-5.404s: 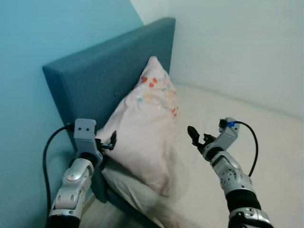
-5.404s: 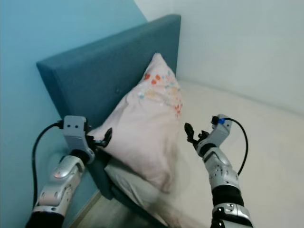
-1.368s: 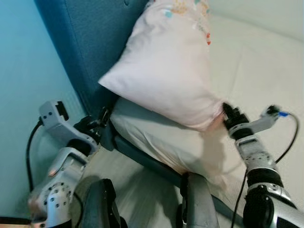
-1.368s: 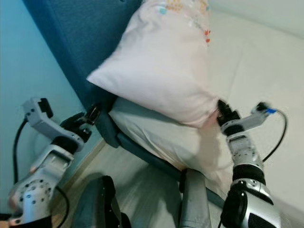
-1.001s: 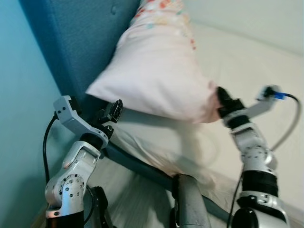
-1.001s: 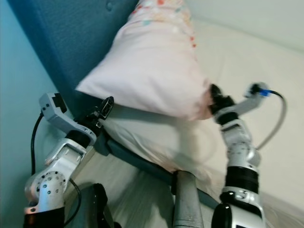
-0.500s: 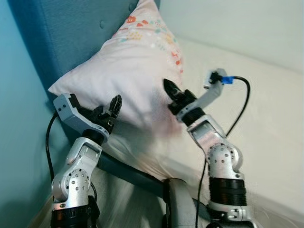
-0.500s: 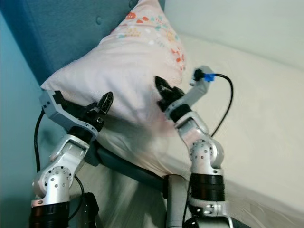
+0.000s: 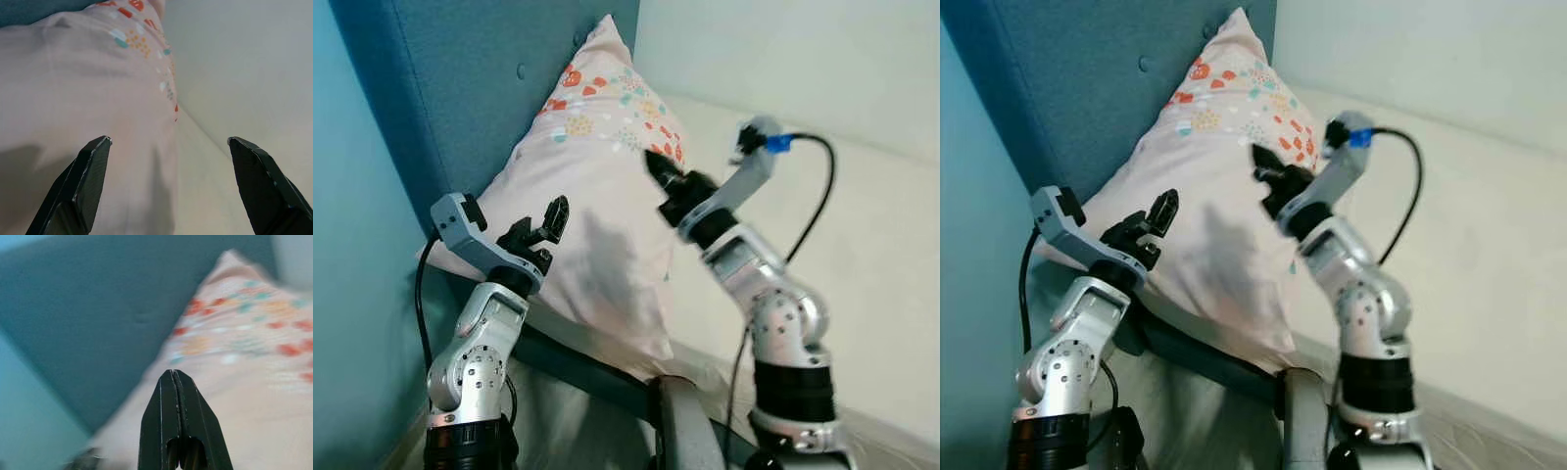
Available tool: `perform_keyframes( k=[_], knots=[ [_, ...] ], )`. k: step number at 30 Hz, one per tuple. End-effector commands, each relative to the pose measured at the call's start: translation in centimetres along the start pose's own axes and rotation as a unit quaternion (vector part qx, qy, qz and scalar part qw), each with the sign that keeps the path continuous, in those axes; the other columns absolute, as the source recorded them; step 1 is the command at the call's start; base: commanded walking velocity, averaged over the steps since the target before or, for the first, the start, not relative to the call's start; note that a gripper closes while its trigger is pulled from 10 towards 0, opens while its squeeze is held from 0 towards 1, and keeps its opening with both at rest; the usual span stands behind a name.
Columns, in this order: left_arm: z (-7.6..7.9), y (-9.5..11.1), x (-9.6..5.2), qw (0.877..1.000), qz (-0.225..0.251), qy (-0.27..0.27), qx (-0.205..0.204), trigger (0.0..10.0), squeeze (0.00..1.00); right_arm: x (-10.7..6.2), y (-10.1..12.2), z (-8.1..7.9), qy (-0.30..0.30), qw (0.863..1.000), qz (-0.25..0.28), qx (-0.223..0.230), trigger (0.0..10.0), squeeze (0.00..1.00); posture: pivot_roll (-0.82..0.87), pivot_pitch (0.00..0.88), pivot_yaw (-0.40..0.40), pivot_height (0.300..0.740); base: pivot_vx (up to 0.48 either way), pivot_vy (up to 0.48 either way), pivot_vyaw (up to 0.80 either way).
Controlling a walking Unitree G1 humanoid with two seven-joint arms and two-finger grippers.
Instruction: Clean up the room
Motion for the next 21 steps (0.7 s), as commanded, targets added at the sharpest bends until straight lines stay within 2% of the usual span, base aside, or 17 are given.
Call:
perform_keyframes(
  k=[1,2,4,5,6,7,8,9,10,12,13,15,16,19,21],
  knots=[
    [0.1,-0.4,0.1,1.000,-0.005,-0.002,0.029,10.0,0.00,-0.3,-0.9,2.3,-0.039,0.999,-0.007,-0.001,10.0,0.00,-0.09,0.077,-0.084,0.495,0.000,0.000,0.00],
    [-0.2,-0.3,0.0,0.998,-0.006,0.005,0.070,10.0,0.00,-0.7,-1.5,4.2,-0.063,0.998,-0.011,0.003,10.0,0.88,-0.09,0.082,-0.082,0.495,0.000,0.000,0.00],
    [-0.2,-0.3,0.0,0.998,-0.006,0.005,0.070,10.0,0.00,-0.7,-1.5,4.2,-0.063,0.998,-0.011,0.003,10.0,0.88,-0.09,0.082,-0.082,0.495,0.000,0.000,0.00],
    [-0.5,-0.3,0.0,0.995,-0.006,0.009,0.098,10.0,0.00,-1.1,-2.0,5.4,-0.078,0.997,-0.013,0.005,10.0,0.88,-0.08,0.084,-0.083,0.495,0.000,0.000,0.00],
    [-1.0,0.1,-0.2,0.991,-0.004,0.021,0.135,10.0,0.00,-1.5,-2.4,7.1,-0.099,0.995,-0.014,0.007,10.0,1.00,-0.07,0.093,-0.084,0.495,0.000,0.000,0.00],
    [-1.0,0.1,-0.2,0.991,-0.004,0.021,0.135,10.0,0.00,-1.5,-2.4,7.1,-0.099,0.995,-0.014,0.007,10.0,1.00,-0.07,0.093,-0.084,0.495,0.000,0.000,0.00],
    [-1.7,0.6,-0.4,0.985,0.000,0.037,0.166,10.0,0.00,-2.0,-2.7,8.7,-0.119,0.993,-0.013,0.018,10.0,1.00,-0.06,0.107,-0.083,0.495,0.000,0.000,0.00],
    [-1.7,0.6,-0.4,0.985,0.000,0.037,0.166,10.0,0.00,-2.0,-2.7,8.7,-0.119,0.993,-0.013,0.018,10.0,1.00,-0.06,0.107,-0.083,0.495,0.000,0.000,0.00],
    [-2.3,1.1,-0.5,0.981,0.004,0.051,0.186,10.0,0.00,-2.3,-2.9,9.9,-0.133,0.991,-0.012,0.026,10.0,1.00,-0.06,0.112,-0.082,0.495,0.000,0.000,0.00],
    [-4.5,2.7,-1.4,0.966,0.015,0.109,0.235,10.0,0.00,-3.2,-3.4,12.5,-0.169,0.984,-0.009,0.057,10.0,1.00,-0.03,0.154,-0.074,0.495,0.000,0.000,0.00],
    [-4.5,2.7,-1.4,0.966,0.015,0.109,0.235,10.0,0.00,-3.2,-3.4,12.5,-0.169,0.984,-0.009,0.057,10.0,1.00,-0.03,0.154,-0.074,0.495,0.000,0.000,0.00],
    [-6.0,3.8,-2.3,0.951,0.017,0.149,0.271,10.0,0.00,-3.9,-4.0,14.4,-0.195,0.977,-0.010,0.081,10.0,1.00,-0.01,0.189,-0.068,0.495,0.000,0.000,0.00],
    [-6.4,4.3,-3.0,0.946,0.017,0.159,0.283,10.0,0.00,-4.3,-4.3,14.8,-0.200,0.976,-0.010,0.089,10.0,1.00,0.00,0.223,-0.062,0.495,0.000,0.000,0.00],
    [-6.8,4.7,-3.6,0.940,0.016,0.169,0.295,10.0,0.00,-4.6,-4.6,15.2,-0.204,0.974,-0.009,0.100,10.0,1.00,0.01,0.232,-0.059,0.495,0.000,0.000,0.00],
    [-7.5,5.4,-5.0,0.932,0.006,0.189,0.310,10.0,0.00,-4.8,-4.8,15.8,-0.197,0.972,0.004,0.131,10.0,1.00,0.05,0.309,-0.038,0.495,0.000,0.000,0.00]
  ],
)
Point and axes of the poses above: a point about 5 cm out from each wrist's last joint towards the gripper, its own x axis pointing out of the wrist towards the gripper, its own y axis along the axis of the wrist's last joint, z = x × y, the point moved 3 cm from there along x, pointing out of the wrist towards the gripper, and after that the axes turned 3 degrees about x, right-handed, at the moved point
